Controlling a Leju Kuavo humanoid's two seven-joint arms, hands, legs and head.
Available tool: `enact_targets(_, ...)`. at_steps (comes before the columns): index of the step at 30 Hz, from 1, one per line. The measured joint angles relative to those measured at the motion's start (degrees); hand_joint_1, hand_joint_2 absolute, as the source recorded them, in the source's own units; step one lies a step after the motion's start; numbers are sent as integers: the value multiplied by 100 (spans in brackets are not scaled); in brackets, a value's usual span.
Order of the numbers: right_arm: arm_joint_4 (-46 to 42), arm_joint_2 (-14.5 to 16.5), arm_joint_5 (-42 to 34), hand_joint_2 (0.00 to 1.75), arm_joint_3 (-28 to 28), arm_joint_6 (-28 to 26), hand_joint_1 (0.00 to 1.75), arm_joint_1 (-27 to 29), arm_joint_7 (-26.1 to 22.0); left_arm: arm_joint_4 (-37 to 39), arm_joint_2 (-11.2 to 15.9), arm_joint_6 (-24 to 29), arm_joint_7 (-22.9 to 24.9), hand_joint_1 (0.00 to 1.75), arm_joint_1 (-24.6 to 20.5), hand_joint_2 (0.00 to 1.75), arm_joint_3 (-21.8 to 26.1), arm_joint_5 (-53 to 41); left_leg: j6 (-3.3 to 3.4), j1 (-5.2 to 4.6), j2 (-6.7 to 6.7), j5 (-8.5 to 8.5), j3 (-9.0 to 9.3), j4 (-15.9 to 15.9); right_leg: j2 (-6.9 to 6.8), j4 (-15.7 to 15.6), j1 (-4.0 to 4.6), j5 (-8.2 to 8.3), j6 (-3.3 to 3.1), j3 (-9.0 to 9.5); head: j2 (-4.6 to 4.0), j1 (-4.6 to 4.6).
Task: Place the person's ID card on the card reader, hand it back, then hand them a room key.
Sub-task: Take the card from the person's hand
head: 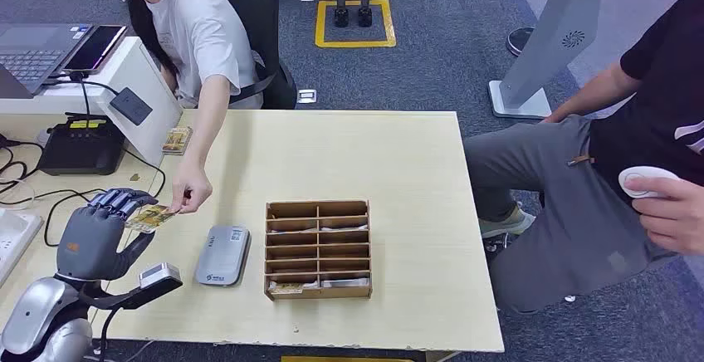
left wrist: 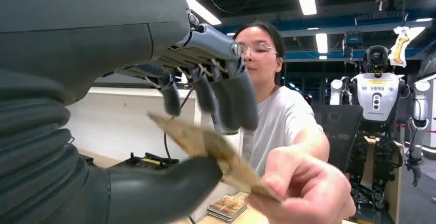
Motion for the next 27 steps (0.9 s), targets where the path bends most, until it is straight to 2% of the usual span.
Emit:
enact_targets(8,0,0,22,0,-5,0,0,-1,-2,0,-21,-74,-26,175,-12,175,11,195,0,0,0,0,0,0,1,0,0,0,0,0,0,0)
enact_targets(14,0,0,70,0,-7,3,0,-6,-2,-7,-53,-286,-316,175,-21,175,38,824,0,0,0,0,0,0,0,0,0,0,0,0,1,-1)
enact_targets(18,0,0,77,0,-35,-14,0,-5,-4,-34,-160,-1049,-336,175,-60,175,63,1788,0,0,0,0,0,0,-1,-1,0,0,0,0,1,0)
enact_targets(23,5,0,64,0,-138,-65,0,9,-9,-34,-285,-2439,266,175,-108,175,65,2914,0,0,2,0,0,0,0,0,0,0,0,0,1,1)
enact_targets(27,9,0,78,0,-166,-69,0,17,15,-33,-289,-2778,459,175,-96,175,97,3163,0,0,1,0,0,0,0,0,0,0,0,-1,1,-1)
